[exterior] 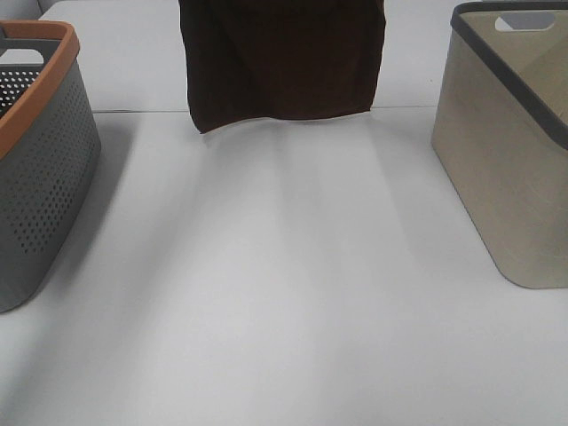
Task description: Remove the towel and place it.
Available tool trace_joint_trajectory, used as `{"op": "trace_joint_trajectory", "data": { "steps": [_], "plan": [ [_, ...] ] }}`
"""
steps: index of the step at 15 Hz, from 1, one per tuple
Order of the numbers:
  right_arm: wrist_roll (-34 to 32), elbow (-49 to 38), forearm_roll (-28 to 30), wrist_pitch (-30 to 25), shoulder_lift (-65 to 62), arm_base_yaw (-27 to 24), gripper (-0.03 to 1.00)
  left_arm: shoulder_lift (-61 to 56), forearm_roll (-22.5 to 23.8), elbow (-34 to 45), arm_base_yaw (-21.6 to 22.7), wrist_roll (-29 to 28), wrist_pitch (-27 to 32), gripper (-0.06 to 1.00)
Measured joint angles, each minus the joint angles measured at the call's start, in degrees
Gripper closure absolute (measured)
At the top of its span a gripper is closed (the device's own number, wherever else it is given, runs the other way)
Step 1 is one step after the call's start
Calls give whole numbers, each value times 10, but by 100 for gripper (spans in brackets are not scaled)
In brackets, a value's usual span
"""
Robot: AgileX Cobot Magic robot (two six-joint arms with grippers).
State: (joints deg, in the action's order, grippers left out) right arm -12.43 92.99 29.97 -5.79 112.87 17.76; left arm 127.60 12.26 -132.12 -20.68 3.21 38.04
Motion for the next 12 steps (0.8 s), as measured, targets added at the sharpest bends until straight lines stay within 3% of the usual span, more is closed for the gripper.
{"op": "trace_joint_trajectory", "data": {
  "steps": [2, 3, 7, 9, 12],
  "plan": [
    [-1, 0, -13, -24, 16, 1, 97, 13, 6, 0, 0, -6, 38, 94],
    [-1, 1, -38, -53, 17, 2, 97, 18, 4, 0, 0, -5, 89, 94],
    [16, 3, -196, -209, 18, 3, 97, 51, -48, 0, -6, 0, 269, 94],
    [64, 3, -281, -316, 22, 2, 97, 69, -101, 10, -5, 1, 311, 94],
    [91, -3, -315, -399, 29, 1, 97, 62, -152, 65, -5, 1, 311, 94]
  ]
}}
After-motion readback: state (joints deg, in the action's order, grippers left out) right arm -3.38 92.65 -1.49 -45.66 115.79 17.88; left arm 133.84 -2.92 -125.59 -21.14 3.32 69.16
